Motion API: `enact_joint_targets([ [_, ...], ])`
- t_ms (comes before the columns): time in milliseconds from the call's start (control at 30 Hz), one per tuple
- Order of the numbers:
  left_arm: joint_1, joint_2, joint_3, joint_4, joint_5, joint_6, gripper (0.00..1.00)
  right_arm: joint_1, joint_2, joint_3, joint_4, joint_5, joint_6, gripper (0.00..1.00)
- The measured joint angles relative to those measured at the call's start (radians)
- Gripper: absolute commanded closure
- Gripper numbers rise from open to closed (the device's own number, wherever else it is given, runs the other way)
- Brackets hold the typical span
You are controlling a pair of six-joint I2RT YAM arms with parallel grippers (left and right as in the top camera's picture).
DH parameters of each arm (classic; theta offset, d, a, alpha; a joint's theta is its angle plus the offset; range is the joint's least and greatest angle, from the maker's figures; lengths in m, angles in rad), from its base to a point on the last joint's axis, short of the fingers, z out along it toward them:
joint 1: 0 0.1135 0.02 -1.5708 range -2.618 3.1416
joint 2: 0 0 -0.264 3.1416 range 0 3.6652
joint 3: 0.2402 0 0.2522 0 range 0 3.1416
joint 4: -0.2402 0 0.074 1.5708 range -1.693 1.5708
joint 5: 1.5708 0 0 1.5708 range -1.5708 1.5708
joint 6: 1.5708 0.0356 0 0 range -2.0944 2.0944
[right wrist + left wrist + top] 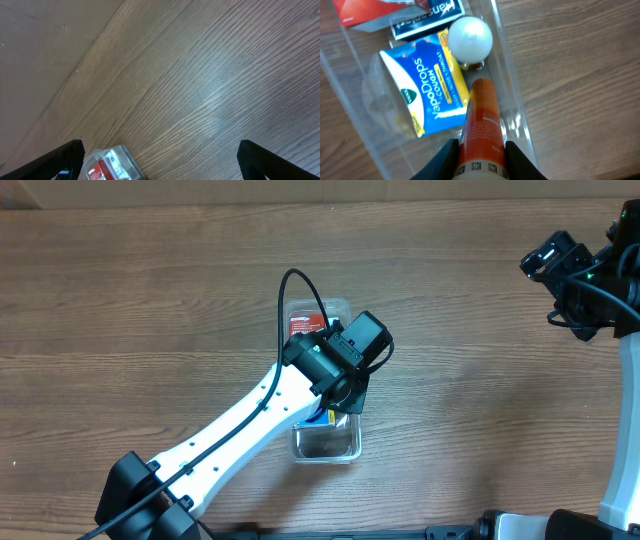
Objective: Pack container
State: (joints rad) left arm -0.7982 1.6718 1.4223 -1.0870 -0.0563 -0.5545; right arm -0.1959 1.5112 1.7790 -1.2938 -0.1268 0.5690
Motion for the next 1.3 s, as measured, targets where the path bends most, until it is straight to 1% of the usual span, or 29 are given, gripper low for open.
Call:
enact_joint_targets([
  [33, 0.0, 0.0, -0.01, 0.025, -0.002, 0.003, 0.71, 0.0, 0.0, 0.0, -0.001, 0.0, 0.0, 0.0],
  [100, 0.0, 0.0, -0.019, 0.055, -0.009, 0.01, 0.67, 0.0, 0.0, 0.0, 0.0, 0.0, 0.0, 0.0],
  [133, 0.0, 0.0, -0.024, 0.072, -0.013, 0.012, 0.49, 0.0, 0.0, 0.0, 0.0, 0.0, 0.0, 0.0],
  [167, 0.0, 0.0, -0.025, 0.082, -0.013, 0.014, 0.36, 0.0, 0.0, 0.0, -0.001, 0.0, 0.0, 0.0],
  [233, 0.0, 0.0, -0.025, 0.089, -0.016, 0.026, 0.22, 0.0, 0.0, 0.0, 0.0, 0.0, 0.0, 0.0],
  [300, 0.0, 0.0, -0.025, 0.089, -0.017, 0.034, 0.16, 0.0, 0.0, 0.0, -0.001, 0.0, 0.0, 0.0],
  [500, 0.0, 0.0, -0.024, 0.068, -0.016, 0.034, 0.16, 0.0, 0.0, 0.0, -0.001, 0.0, 0.0, 0.0],
  [600, 0.0, 0.0, 0.037, -0.049, -0.017, 0.042, 0.15, 0.0, 0.0, 0.0, -0.001, 0.0, 0.0, 0.0],
  [633, 0.003, 0.003, 0.122, -0.123, -0.021, 0.053, 0.15, 0.0, 0.0, 0.0, 0.0, 0.0, 0.0, 0.0],
  [667, 0.007, 0.002, 0.163, -0.159, -0.031, 0.06, 0.15, 0.0, 0.0, 0.0, -0.001, 0.0, 0.0, 0.0],
  [700, 0.014, 0.014, 0.263, -0.273, -0.058, 0.068, 0.14, 0.0, 0.0, 0.0, 0.0, 0.0, 0.0, 0.0],
  [733, 0.025, 0.016, 0.348, -0.353, -0.095, 0.077, 0.14, 0.0, 0.0, 0.0, -0.001, 0.0, 0.0, 0.0],
  [767, 0.044, 0.015, 0.463, -0.444, -0.146, 0.085, 0.1, 0.0, 0.0, -0.001, -0.001, 0.0, 0.0, 0.0],
  [800, 0.062, 0.004, 0.545, -0.496, -0.19, 0.087, 0.01, 0.0, 0.0, -0.001, 0.0, 0.0, 0.0, 0.0],
  [833, 0.079, -0.001, 0.633, -0.567, -0.23, 0.095, 0.0, 0.0, 0.0, -0.001, 0.0, 0.0, 0.0, 0.0],
  [900, 0.116, -0.051, 0.758, -0.589, -0.282, 0.112, 0.0, 0.0, 0.0, -0.001, 0.0, 0.0, 0.0, 0.0],
  [933, 0.124, -0.077, 0.789, -0.589, -0.291, 0.118, 0.0, 0.0, 0.0, -0.001, -0.001, 0.0, 0.0, 0.0],
  [967, 0.131, -0.164, 0.835, -0.592, -0.311, 0.128, 0.0, 0.0, 0.0, -0.001, -0.001, 0.0, 0.0, 0.0],
  [1100, 0.131, -0.387, 0.852, -0.598, -0.322, 0.14, 0.0, 0.0, 0.0, -0.001, 0.0, 0.0, 0.0, 0.0],
  [1300, 0.131, -0.592, 0.861, -0.602, -0.323, 0.151, 0.0, 0.0, 0.0, -0.001, 0.0, 0.0, 0.0, 0.0],
])
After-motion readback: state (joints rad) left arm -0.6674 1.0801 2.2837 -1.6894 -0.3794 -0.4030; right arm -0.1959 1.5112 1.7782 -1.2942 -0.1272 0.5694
